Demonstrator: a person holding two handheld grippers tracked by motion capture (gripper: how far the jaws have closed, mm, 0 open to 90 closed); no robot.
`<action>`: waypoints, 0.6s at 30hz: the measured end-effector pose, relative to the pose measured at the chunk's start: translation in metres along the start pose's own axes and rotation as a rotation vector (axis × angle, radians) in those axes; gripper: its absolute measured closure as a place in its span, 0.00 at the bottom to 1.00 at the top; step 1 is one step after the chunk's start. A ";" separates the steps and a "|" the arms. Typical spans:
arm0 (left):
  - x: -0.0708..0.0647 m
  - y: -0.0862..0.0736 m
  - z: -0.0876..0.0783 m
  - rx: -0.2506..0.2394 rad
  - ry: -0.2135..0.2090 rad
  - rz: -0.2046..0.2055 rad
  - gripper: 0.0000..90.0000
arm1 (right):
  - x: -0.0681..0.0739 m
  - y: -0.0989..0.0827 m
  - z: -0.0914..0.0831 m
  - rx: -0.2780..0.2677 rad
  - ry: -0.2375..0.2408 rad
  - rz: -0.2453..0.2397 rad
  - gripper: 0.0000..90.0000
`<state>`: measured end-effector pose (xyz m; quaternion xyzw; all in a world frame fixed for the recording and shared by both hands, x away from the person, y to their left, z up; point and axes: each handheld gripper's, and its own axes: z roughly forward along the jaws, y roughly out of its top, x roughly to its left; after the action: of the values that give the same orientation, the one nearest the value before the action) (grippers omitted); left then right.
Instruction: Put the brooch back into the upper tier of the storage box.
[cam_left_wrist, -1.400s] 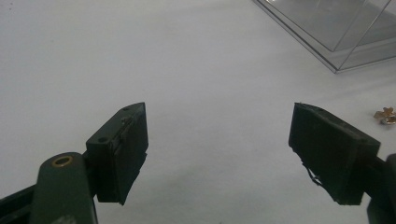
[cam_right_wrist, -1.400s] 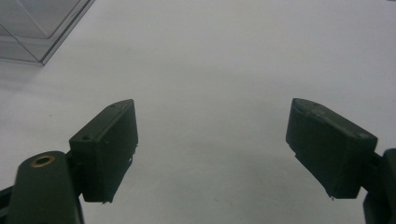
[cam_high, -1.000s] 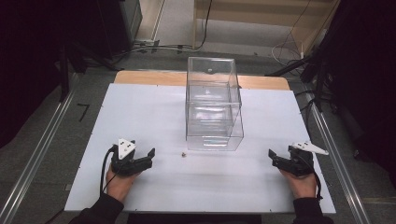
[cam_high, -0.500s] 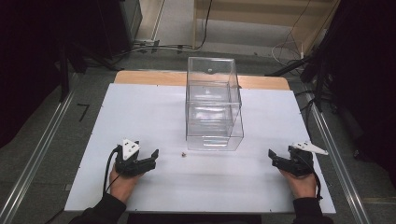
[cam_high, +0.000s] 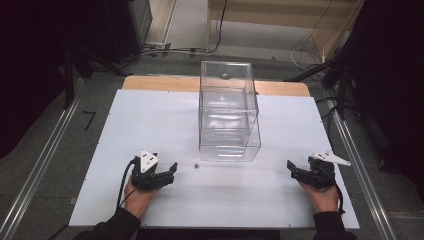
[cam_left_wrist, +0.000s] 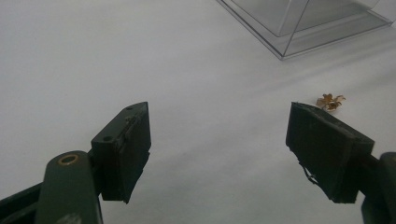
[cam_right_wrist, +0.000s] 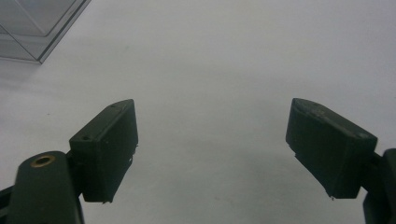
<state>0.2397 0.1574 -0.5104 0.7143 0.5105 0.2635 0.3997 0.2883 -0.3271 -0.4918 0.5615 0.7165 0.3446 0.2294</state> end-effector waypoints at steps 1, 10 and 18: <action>-0.001 0.000 0.001 0.000 -0.003 0.000 0.26 | 0.000 0.000 0.000 0.000 0.000 0.000 0.17; -0.008 0.000 0.004 0.007 -0.023 0.011 0.26 | 0.000 0.000 0.000 0.004 0.002 0.000 0.17; -0.014 0.001 0.008 0.005 -0.041 0.009 0.28 | 0.000 0.000 0.000 0.002 -0.005 0.005 0.17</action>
<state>0.2420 0.1421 -0.5131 0.7228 0.4995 0.2494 0.4071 0.2886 -0.3275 -0.4922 0.5645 0.7147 0.3431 0.2297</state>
